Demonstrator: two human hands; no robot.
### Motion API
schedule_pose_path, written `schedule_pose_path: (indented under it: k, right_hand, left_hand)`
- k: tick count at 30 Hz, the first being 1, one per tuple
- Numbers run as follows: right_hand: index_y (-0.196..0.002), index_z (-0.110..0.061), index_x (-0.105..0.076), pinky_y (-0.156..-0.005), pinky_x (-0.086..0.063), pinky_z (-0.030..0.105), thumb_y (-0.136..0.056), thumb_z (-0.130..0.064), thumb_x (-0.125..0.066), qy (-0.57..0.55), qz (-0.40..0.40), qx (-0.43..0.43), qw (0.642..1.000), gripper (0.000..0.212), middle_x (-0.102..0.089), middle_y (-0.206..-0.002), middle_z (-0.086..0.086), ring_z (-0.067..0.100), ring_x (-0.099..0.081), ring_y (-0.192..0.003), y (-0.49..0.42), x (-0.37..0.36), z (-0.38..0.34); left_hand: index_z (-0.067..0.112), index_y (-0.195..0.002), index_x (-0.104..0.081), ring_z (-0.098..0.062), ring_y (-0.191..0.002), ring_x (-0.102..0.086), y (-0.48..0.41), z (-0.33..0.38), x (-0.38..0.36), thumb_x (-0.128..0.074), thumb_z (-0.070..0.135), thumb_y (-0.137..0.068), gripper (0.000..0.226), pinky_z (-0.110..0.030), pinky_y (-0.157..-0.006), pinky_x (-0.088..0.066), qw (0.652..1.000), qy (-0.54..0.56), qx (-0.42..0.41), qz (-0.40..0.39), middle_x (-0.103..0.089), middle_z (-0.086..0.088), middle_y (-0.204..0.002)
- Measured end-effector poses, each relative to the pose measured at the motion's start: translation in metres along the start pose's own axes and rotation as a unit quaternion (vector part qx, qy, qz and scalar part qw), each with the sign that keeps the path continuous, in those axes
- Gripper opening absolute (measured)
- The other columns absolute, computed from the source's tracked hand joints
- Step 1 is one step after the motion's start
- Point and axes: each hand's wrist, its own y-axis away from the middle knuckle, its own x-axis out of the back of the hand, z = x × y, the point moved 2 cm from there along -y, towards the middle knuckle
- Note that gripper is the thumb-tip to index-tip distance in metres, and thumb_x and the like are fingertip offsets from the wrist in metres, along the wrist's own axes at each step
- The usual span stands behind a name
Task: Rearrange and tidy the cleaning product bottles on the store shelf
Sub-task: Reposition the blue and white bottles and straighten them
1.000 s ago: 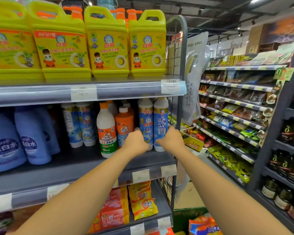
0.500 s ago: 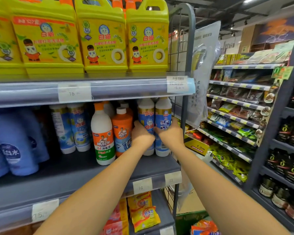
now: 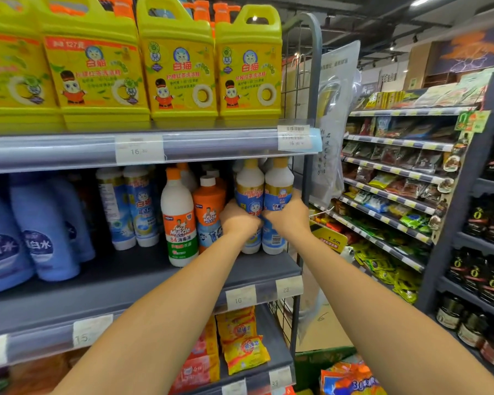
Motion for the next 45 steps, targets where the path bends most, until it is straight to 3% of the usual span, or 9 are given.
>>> schedule_pose_path:
  k: [5,12,16,19,25,29,32,38,45]
  right_hand:
    - [-0.124,-0.012,-0.042,-0.072,-0.048,0.031,-0.063,-0.014,-0.084,-0.031,-0.017,0.029,0.999,0.074,-0.061,-0.105,0.005,0.022,-0.06,-0.095,0.027,0.014,0.0]
    - [-0.128,-0.024,-0.043,-0.081,-0.049,0.03,-0.068,-0.015,-0.084,-0.117,-0.028,0.092,0.988,0.074,-0.058,-0.108,-0.007,0.016,-0.057,-0.102,0.076,0.029,0.005]
    - [-0.116,-0.048,-0.041,-0.075,-0.044,0.004,-0.067,-0.015,-0.085,-0.136,-0.051,0.133,0.98,0.073,-0.055,-0.104,-0.025,-0.007,-0.055,-0.095,0.1,0.03,-0.013]
    - [-0.108,-0.058,-0.039,-0.07,-0.04,-0.004,-0.069,-0.015,-0.083,-0.149,-0.085,0.16,0.972,0.072,-0.051,-0.105,-0.033,-0.026,-0.05,-0.094,0.122,0.024,-0.028]
    - [-0.111,-0.052,-0.038,-0.076,-0.046,0.009,-0.075,-0.013,-0.079,-0.164,-0.165,0.189,0.954,0.067,-0.058,-0.111,-0.015,0.006,-0.056,-0.102,0.156,-0.007,-0.054]
    - [-0.116,-0.045,-0.037,-0.068,-0.043,0.001,-0.077,-0.012,-0.077,-0.149,-0.203,0.219,0.943,0.065,-0.054,-0.106,-0.022,-0.002,-0.054,-0.093,0.172,-0.029,-0.077]
    - [-0.116,-0.044,-0.039,-0.066,-0.045,0.006,-0.077,-0.014,-0.076,-0.129,-0.226,0.232,0.937,0.062,-0.054,-0.105,-0.024,-0.005,-0.056,-0.092,0.178,-0.048,-0.093]
    - [-0.126,-0.025,-0.047,-0.083,-0.053,0.041,-0.075,-0.017,-0.078,-0.072,-0.239,0.271,0.93,0.061,-0.059,-0.112,0.003,0.022,-0.056,-0.105,0.182,-0.096,-0.128]
    - [-0.124,-0.028,-0.047,-0.077,-0.051,0.042,-0.069,-0.029,-0.077,0.056,-0.173,0.299,0.937,0.062,-0.046,-0.101,0.005,0.025,-0.043,-0.102,0.171,-0.158,-0.147]
  left_hand:
    - [0.005,-0.106,-0.062,-0.032,-0.1,-0.065,0.026,-0.012,0.003,-0.081,0.007,-0.064,0.046,-0.041,-0.084,-0.056,0.996,0.08,-0.019,0.025,-0.069,-0.014,-0.109]
    - [0.01,-0.122,-0.056,-0.016,-0.105,-0.055,0.072,-0.025,0.023,-0.087,0.005,-0.064,0.066,-0.029,-0.085,-0.044,0.977,0.186,-0.069,0.075,-0.064,-0.003,-0.116]
    - [0.008,-0.115,-0.058,-0.016,-0.1,-0.058,0.094,-0.024,0.054,-0.085,0.0,-0.063,0.059,-0.016,-0.077,-0.047,0.975,0.183,-0.083,0.096,-0.063,-0.002,-0.107]
    - [0.003,-0.12,-0.058,-0.018,-0.102,-0.058,0.113,-0.037,0.078,-0.086,0.0,-0.064,0.063,-0.022,-0.081,-0.048,0.974,0.179,-0.073,0.117,-0.063,-0.003,-0.107]
    - [0.008,-0.112,-0.059,-0.026,-0.108,-0.062,0.141,-0.082,0.127,-0.088,0.003,-0.06,0.059,-0.042,-0.094,-0.052,0.963,0.192,0.012,0.191,-0.067,-0.01,-0.112]
    - [0.002,-0.11,-0.061,-0.025,-0.099,-0.068,0.148,-0.108,0.162,-0.089,0.001,-0.059,0.058,-0.043,-0.088,-0.057,0.946,0.229,0.046,0.224,-0.07,-0.012,-0.105]
    - [-0.001,-0.109,-0.062,-0.027,-0.096,-0.069,0.145,-0.119,0.19,-0.089,-0.001,-0.058,0.058,-0.04,-0.084,-0.058,0.937,0.247,0.053,0.242,-0.071,-0.013,-0.102]
    - [0.006,-0.118,-0.053,-0.024,-0.099,-0.067,0.12,-0.138,0.237,-0.089,-0.001,-0.058,0.07,-0.044,-0.088,-0.057,0.928,0.275,0.05,0.244,-0.068,-0.01,-0.109]
    - [0.008,-0.123,-0.052,-0.02,-0.101,-0.068,0.08,-0.174,0.27,-0.084,-0.002,-0.065,0.067,-0.039,-0.084,-0.059,0.944,0.284,0.024,0.168,-0.069,-0.009,-0.112]
